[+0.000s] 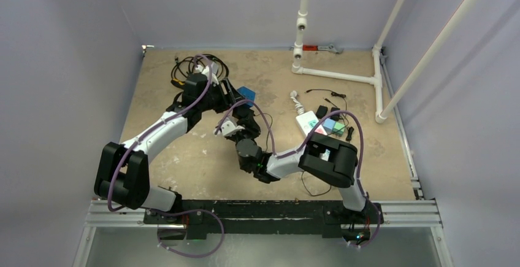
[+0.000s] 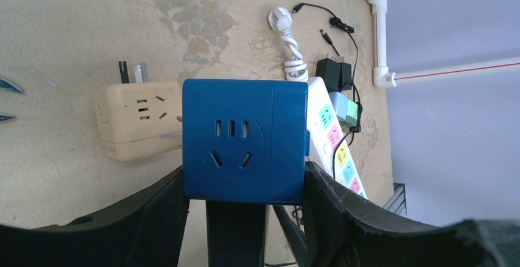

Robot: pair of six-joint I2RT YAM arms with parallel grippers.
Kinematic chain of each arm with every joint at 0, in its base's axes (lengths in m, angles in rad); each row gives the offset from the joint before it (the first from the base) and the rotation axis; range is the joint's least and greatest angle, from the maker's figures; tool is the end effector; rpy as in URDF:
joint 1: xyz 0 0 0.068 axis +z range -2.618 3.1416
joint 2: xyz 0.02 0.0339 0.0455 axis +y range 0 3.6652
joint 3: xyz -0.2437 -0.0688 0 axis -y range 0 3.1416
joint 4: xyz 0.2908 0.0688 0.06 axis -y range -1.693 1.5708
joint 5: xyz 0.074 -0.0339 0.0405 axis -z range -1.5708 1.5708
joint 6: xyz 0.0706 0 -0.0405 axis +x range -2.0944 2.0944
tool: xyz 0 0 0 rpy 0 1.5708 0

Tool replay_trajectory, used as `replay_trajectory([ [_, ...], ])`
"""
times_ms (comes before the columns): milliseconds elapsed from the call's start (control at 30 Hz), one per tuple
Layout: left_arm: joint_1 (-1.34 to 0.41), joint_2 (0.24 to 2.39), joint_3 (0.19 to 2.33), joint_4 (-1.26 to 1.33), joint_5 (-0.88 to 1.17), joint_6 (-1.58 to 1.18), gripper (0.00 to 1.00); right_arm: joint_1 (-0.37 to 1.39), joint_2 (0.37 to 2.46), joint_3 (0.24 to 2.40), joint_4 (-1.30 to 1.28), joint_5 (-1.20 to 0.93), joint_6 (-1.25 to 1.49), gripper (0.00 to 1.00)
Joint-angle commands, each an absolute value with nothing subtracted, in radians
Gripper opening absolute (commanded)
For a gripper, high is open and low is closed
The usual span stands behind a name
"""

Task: Pull the plug off the socket
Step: Remove the plug from the socket.

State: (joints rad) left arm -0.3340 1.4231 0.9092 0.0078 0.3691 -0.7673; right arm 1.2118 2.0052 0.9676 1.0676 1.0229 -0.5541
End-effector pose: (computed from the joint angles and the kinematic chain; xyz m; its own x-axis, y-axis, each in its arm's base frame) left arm 0.3593 -0.1516 0.1961 -0.7488 -0.4255 -0.5081 0.1167 0.6701 -0.7331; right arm 0.2085 0.3840 0.1180 0.1078 -0.4927 -0.8635 -0.1543 0.8497 -0.5042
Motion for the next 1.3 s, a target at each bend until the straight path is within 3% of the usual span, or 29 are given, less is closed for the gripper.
replay_trajectory([
  [0, -0.331, 1.391, 0.942, 0.104, 0.427, -0.785, 0.00, 1.200, 2.018, 1.008, 1.175, 1.060, -0.615, 0.39],
  [133, -0.331, 1.388, 0.942, 0.111, 0.436, -0.775, 0.00, 1.200, 2.019, 0.995, 1.263, 1.083, -0.674, 0.05],
  [200, -0.331, 1.384, 0.944, 0.112, 0.436, -0.767, 0.04, 1.200, 1.991, 0.975, 1.273, 1.084, -0.666, 0.00],
  [267, -0.331, 1.384, 0.947, 0.112, 0.439, -0.758, 0.19, 1.200, 1.946, 0.946, 1.262, 1.078, -0.638, 0.00],
  [400, -0.330, 1.377, 0.957, 0.113, 0.446, -0.730, 0.67, 1.198, 1.812, 0.885, 1.151, 1.027, -0.523, 0.00],
  [467, -0.330, 1.362, 0.963, 0.109, 0.447, -0.707, 0.82, 1.189, 1.743, 0.863, 1.051, 0.982, -0.415, 0.00],
  [533, -0.328, 1.339, 0.970, 0.108, 0.449, -0.673, 0.91, 1.164, 1.683, 0.848, 0.940, 0.927, -0.307, 0.00],
  [967, -0.285, 1.254, 0.955, 0.162, 0.460, -0.605, 0.99, 1.006, 1.366, 0.698, 0.683, 0.529, 0.068, 0.00],
  [1267, -0.288, 1.252, 0.973, 0.190, 0.661, -0.514, 0.99, 0.824, 1.116, 0.596, 0.661, 0.109, 0.228, 0.00],
])
